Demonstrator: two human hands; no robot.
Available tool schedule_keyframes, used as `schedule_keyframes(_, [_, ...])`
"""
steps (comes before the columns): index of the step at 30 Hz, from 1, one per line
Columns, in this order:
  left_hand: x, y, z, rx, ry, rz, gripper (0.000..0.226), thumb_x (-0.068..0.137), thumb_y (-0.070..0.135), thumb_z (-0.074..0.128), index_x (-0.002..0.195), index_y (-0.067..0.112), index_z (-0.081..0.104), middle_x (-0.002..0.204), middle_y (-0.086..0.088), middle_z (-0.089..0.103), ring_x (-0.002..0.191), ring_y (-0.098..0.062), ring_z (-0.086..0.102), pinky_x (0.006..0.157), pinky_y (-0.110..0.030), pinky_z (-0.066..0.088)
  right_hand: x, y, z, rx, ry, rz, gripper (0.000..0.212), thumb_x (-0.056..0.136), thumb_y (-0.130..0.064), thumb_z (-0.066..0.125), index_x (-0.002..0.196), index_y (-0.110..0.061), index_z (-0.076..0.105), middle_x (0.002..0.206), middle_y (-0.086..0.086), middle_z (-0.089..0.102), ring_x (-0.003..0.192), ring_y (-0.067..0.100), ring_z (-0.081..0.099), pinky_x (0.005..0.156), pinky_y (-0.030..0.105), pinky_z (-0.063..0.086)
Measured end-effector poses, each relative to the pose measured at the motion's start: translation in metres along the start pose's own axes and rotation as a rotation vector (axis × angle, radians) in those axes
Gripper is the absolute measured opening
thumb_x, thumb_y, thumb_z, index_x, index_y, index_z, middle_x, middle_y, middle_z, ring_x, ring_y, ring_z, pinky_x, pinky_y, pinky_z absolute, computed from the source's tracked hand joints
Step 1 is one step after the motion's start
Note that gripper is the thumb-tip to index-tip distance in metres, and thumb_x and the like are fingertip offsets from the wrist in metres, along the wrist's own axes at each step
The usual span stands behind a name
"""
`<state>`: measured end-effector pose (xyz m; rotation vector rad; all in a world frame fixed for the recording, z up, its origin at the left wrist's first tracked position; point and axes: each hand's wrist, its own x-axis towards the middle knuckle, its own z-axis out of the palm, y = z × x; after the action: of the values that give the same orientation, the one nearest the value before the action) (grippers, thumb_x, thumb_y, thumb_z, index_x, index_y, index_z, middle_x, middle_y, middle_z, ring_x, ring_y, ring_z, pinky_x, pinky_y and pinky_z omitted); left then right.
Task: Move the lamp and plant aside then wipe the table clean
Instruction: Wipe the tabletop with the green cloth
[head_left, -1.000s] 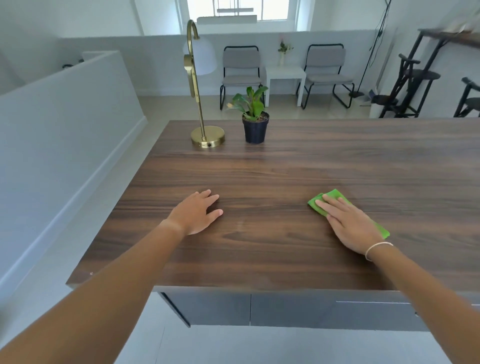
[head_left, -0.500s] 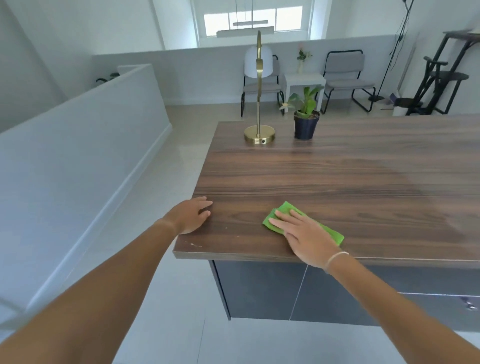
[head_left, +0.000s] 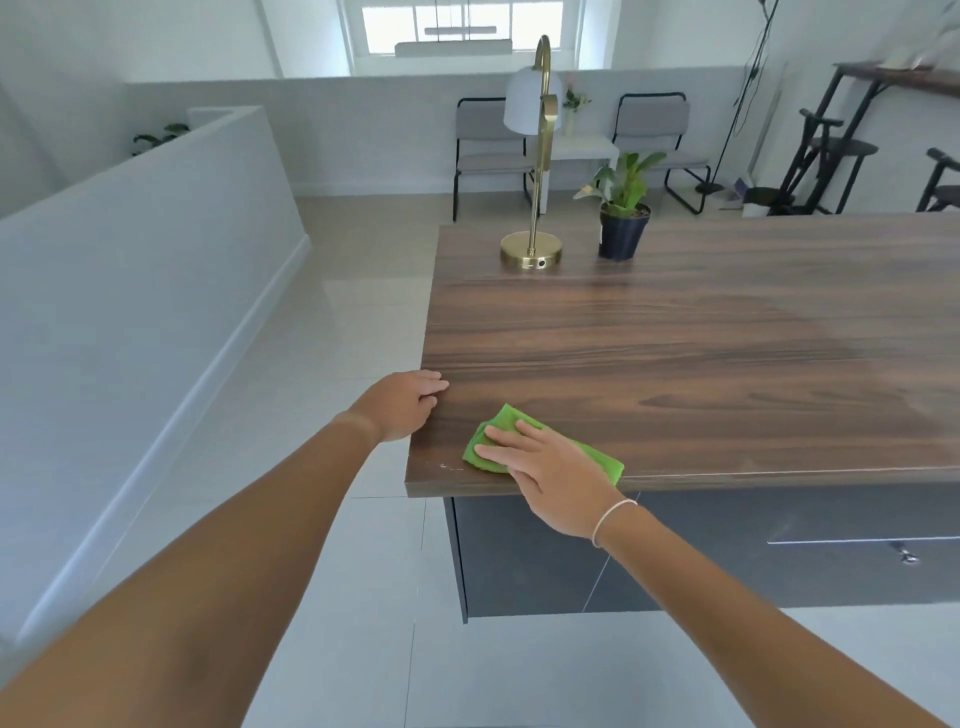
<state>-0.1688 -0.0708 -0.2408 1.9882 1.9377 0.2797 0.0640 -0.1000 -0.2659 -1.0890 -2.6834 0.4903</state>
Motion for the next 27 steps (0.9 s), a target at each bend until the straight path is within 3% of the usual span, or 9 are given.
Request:
schedule_keyframes(6, [-0.006, -0.006, 0.005, -0.007, -0.008, 0.014, 0.042, 0.096, 0.023, 0.039, 0.139, 0.022, 0.04, 0.153, 0.006, 0.03, 0.14, -0.017, 0.028, 0.116, -0.032, 0.02, 0.001, 0.006, -0.015, 0.02, 0.01, 0.147, 0.045, 0.099, -0.013, 0.029, 0.138, -0.033, 0.04, 0.153, -0.012, 0.028, 0.145, 0.016, 0.018, 0.118, 0.028, 0.01])
schedule_keyframes(9, [-0.008, -0.008, 0.004, -0.012, -0.013, 0.018, 0.042, 0.096, 0.024, 0.039, 0.138, 0.024, 0.041, 0.153, 0.008, 0.029, 0.14, -0.016, 0.028, 0.116, -0.032, 0.021, 0.013, -0.026, 0.002, -0.044, -0.011, 0.037, 0.047, 0.098, -0.012, 0.029, 0.14, -0.034, 0.035, 0.154, -0.011, 0.025, 0.145, 0.021, 0.017, 0.12, 0.035, 0.01])
schedule_keyframes(12, [-0.01, -0.009, 0.002, -0.006, -0.028, 0.029, 0.042, 0.097, 0.024, 0.039, 0.138, 0.025, 0.041, 0.153, 0.009, 0.029, 0.14, -0.016, 0.029, 0.115, -0.032, 0.021, 0.007, -0.034, 0.012, -0.006, -0.009, -0.041, 0.045, 0.099, -0.014, 0.03, 0.138, -0.035, 0.039, 0.152, -0.014, 0.03, 0.145, 0.018, 0.017, 0.12, 0.033, 0.012])
schedule_keyframes(19, [-0.007, -0.01, 0.002, 0.007, -0.021, 0.036, 0.041, 0.097, 0.024, 0.039, 0.137, 0.024, 0.042, 0.153, 0.006, 0.031, 0.14, -0.018, 0.028, 0.116, -0.033, 0.02, -0.005, -0.001, -0.005, -0.026, 0.018, 0.105, 0.047, 0.099, -0.011, 0.029, 0.138, -0.035, 0.04, 0.152, -0.013, 0.03, 0.144, 0.016, 0.019, 0.119, 0.034, 0.016])
schedule_keyframes(23, [0.0, 0.003, 0.005, 0.039, -0.017, 0.038, 0.043, 0.096, 0.031, 0.041, 0.138, 0.024, 0.041, 0.153, 0.007, 0.03, 0.141, -0.019, 0.025, 0.117, -0.036, 0.02, -0.014, 0.007, -0.003, -0.037, 0.019, 0.067, 0.045, 0.099, -0.015, 0.028, 0.138, -0.035, 0.038, 0.152, -0.013, 0.029, 0.145, 0.017, 0.017, 0.12, 0.033, 0.013])
schedule_keyframes(27, [0.013, 0.021, 0.013, 0.055, -0.039, 0.063, 0.047, 0.095, 0.037, 0.041, 0.14, 0.026, 0.038, 0.154, 0.007, 0.027, 0.144, -0.02, 0.018, 0.116, -0.037, 0.017, -0.05, 0.073, -0.03, -0.011, 0.101, 0.224, 0.043, 0.098, -0.015, 0.033, 0.136, -0.033, 0.042, 0.151, -0.011, 0.033, 0.144, 0.015, 0.021, 0.118, 0.025, 0.008])
